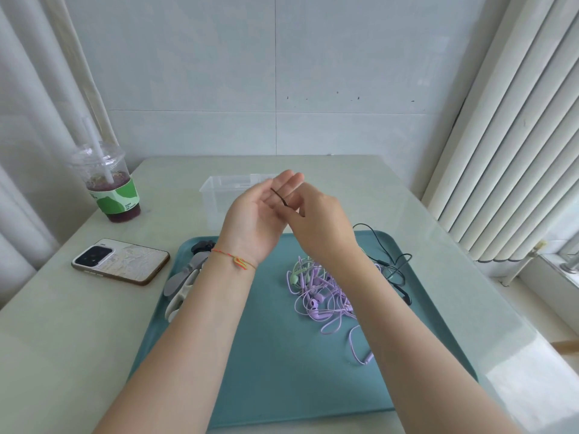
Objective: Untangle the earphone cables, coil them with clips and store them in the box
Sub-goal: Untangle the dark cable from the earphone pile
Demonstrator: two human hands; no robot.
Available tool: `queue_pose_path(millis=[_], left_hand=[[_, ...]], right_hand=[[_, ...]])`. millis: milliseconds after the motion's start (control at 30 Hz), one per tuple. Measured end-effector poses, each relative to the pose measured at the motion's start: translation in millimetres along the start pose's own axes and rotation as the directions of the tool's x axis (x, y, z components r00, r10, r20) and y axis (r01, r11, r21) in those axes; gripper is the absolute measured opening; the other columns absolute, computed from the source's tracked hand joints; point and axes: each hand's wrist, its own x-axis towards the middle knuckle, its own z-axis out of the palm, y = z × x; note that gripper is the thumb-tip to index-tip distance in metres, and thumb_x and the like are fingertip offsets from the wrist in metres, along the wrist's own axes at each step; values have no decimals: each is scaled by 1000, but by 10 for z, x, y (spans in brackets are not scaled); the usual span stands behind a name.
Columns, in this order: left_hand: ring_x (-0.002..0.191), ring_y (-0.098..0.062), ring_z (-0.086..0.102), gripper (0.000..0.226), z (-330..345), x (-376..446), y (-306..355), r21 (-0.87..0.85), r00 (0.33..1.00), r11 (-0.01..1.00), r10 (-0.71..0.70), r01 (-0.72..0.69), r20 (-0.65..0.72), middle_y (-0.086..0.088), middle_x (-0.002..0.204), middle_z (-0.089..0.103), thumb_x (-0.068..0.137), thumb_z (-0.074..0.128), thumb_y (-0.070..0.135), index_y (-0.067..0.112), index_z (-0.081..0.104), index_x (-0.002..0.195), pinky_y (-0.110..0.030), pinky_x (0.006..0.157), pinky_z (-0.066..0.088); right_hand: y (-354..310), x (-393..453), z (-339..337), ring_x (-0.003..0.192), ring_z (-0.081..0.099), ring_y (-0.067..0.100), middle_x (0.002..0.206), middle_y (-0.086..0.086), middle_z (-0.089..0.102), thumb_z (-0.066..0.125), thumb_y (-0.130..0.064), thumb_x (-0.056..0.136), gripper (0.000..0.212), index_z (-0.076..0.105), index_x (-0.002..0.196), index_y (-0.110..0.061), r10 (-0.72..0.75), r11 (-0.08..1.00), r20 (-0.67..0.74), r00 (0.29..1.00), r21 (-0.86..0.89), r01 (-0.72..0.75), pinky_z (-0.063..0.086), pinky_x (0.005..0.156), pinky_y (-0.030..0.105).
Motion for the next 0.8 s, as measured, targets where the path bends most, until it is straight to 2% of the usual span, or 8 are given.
queue_pose_path(millis=[67, 167, 267, 367, 533, 600, 667, 800], left_hand=[[97, -29, 68, 31, -47, 14, 53, -153, 999, 987, -45, 40, -29, -15, 105, 70, 102, 37, 18, -1, 61, 106, -33, 73, 56], [83, -27, 73, 30, -81, 32, 59, -246, 997, 968, -59, 44, -53, -10, 89, 73, 104, 34, 15, 1, 61, 101, -32, 63, 58], [77, -21, 73, 31, -98, 51, 59, -184, 996, 983, -7, -10, -93, -5, 83, 73, 105, 31, 14, 5, 60, 99, -30, 60, 57], [80, -20, 73, 32, -129, 72, 80, -105, 989, 990, 80, -93, -125, -6, 84, 74, 106, 28, 15, 6, 58, 99, -34, 75, 56], [85, -21, 72, 32, -108, 72, 30, -34, 985, 990, 132, -137, -115, -7, 87, 75, 106, 28, 17, 6, 58, 101, -32, 86, 52], [86, -20, 72, 32, -90, 68, 10, 15, 982, 987, 158, -158, -103, -7, 88, 75, 106, 28, 17, 6, 58, 101, -32, 87, 53], [86, -20, 72, 33, -84, 68, 4, 51, 979, 983, 183, -179, -91, -7, 88, 75, 106, 27, 17, 6, 58, 102, -33, 87, 53], [88, -20, 72, 33, -99, 60, 24, 58, 978, 981, 189, -184, -89, -6, 90, 75, 107, 27, 18, 6, 58, 104, -33, 90, 53]], right_hand=[[6, -9, 2, 53, 41, 14, 56, -8, 40, 59, -37, 92, 25, 50, 90, -13, -46, 999, 22, 999, -11, 47, 32, 52, 31], [-9, -21, 11, 58, 41, 20, 57, -7, 38, 59, -34, 93, 23, 50, 92, -13, -74, 997, 47, 996, -24, 75, 32, 54, 31], [-1, -22, 30, 62, 42, 25, 58, -7, 39, 55, -26, 96, 20, 47, 103, -10, -97, 995, 66, 993, -9, 98, 31, 55, 32], [5, -23, 64, 65, 44, 27, 61, -6, 41, 49, -23, 98, 18, 43, 108, -10, -67, 998, 103, 992, 13, 66, 32, 56, 33], [-9, -30, 115, 66, 54, 27, 69, 3, 56, 48, -27, 98, 19, 52, 103, -9, 39, 998, 131, 991, 51, -46, 44, 59, 33], [-7, -17, 87, 56, 55, 16, 67, 4, 61, 50, -26, 97, 15, 54, 97, -12, 76, 988, 159, 984, 123, -96, 42, 56, 28], [-10, -7, 50, 41, 47, 5, 57, 0, 61, 49, -23, 96, 13, 56, 91, -13, 109, 969, 197, 974, 199, -148, 37, 49, 24], [-20, 6, 28, 45, 44, 14, 48, -6, 57, 47, -20, 95, 16, 58, 85, -15, 154, 926, 239, 959, 304, -225, 39, 51, 24]])
